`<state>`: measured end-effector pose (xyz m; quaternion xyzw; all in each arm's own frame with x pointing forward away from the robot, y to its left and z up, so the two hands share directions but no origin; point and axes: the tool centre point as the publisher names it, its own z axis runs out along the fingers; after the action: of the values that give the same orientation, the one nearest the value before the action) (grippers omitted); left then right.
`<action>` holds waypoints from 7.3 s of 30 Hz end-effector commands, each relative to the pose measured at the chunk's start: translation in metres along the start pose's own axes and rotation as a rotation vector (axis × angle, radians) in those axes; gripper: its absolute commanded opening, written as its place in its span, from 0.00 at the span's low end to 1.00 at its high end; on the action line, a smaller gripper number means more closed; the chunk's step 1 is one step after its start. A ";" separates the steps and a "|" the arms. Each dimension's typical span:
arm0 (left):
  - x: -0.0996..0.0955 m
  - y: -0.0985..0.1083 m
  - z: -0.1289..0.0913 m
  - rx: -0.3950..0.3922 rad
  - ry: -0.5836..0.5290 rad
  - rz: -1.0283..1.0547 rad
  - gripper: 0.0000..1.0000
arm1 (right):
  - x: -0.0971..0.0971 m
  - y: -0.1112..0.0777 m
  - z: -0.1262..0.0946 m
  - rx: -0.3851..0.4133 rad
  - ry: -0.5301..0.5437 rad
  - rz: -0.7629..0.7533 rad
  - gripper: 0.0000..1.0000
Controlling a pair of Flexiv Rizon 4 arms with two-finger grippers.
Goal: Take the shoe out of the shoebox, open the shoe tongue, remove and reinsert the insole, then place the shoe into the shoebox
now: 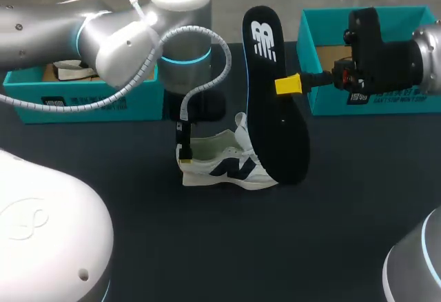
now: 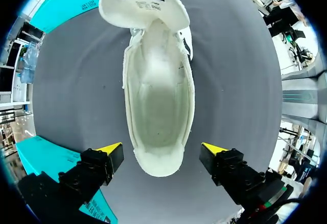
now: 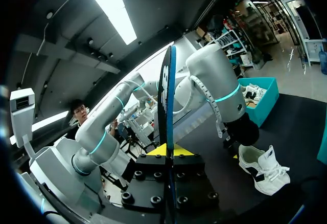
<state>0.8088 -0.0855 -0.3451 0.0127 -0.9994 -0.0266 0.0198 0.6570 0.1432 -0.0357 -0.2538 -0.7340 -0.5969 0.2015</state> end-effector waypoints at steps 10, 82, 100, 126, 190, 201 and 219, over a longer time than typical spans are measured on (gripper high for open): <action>0.004 0.000 -0.007 0.003 -0.025 0.008 1.00 | -0.001 0.000 0.001 0.002 0.000 0.001 0.00; -0.005 0.012 -0.049 0.013 -0.056 -0.014 1.00 | -0.001 0.000 0.001 0.002 0.000 0.001 0.00; -0.050 -0.050 -0.017 0.081 -0.033 0.088 1.00 | -0.001 0.000 0.001 0.002 0.000 0.001 0.00; -0.053 -0.113 0.018 0.151 0.015 0.105 0.95 | -0.001 0.000 0.001 0.002 0.000 0.001 0.00; -0.047 -0.107 -0.012 0.127 0.216 0.560 0.00 | -0.001 0.000 0.001 0.002 0.000 0.001 0.00; -0.059 -0.116 -0.029 0.059 0.443 1.318 0.00 | -0.001 0.000 0.001 0.002 0.000 0.001 0.00; -0.063 -0.119 -0.035 -0.151 0.422 1.843 0.00 | -0.001 0.000 0.001 0.002 0.000 0.001 0.00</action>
<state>0.8742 -0.2001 -0.3244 -0.6088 -0.7714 0.0226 0.1836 0.6570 0.1432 -0.0357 -0.2538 -0.7340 -0.5968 0.2015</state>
